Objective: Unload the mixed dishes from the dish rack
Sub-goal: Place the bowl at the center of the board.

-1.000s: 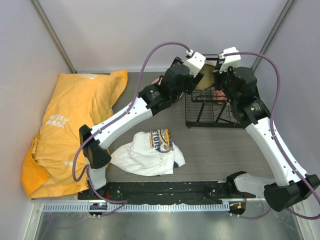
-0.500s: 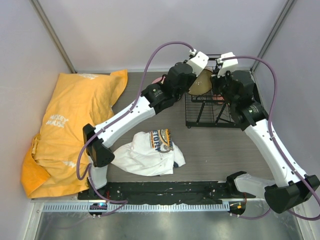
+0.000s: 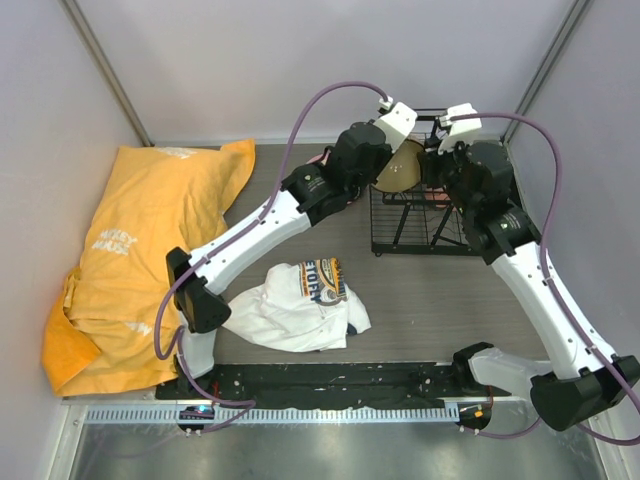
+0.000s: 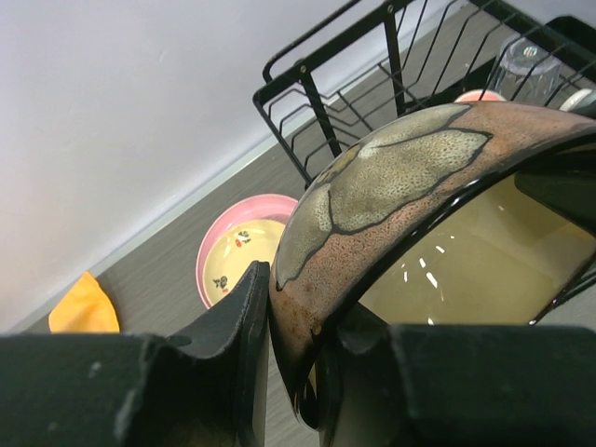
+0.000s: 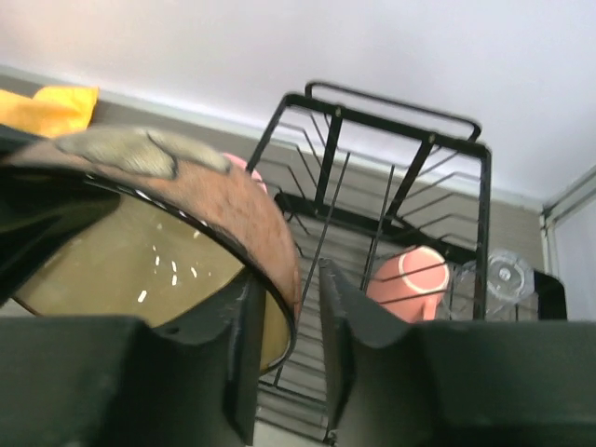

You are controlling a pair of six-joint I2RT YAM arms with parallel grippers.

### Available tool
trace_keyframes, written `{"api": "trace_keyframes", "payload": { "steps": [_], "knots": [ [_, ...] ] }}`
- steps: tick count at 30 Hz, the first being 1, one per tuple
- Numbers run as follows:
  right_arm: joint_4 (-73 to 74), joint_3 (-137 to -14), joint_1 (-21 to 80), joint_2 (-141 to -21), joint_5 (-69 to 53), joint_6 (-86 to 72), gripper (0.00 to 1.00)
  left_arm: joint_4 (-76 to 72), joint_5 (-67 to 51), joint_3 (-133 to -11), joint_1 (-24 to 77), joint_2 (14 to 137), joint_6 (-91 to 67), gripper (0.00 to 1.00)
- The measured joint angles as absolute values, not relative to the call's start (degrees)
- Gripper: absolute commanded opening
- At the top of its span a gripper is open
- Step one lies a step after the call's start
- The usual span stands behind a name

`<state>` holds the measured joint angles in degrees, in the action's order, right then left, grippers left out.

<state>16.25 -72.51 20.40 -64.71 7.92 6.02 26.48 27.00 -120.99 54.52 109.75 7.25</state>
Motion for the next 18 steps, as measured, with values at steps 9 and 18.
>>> {"api": "trace_keyframes", "payload": {
  "steps": [9,18],
  "knots": [
    [12.05,-72.53,20.21,-61.32,6.52,4.93,0.74,32.03,26.79,-122.72,53.58,109.75,6.90,0.00],
    [10.55,-72.53,19.09,-59.96,7.66,4.97,0.78,36.88,21.02,-123.85,42.94,108.97,1.61,0.00]
  ]
}}
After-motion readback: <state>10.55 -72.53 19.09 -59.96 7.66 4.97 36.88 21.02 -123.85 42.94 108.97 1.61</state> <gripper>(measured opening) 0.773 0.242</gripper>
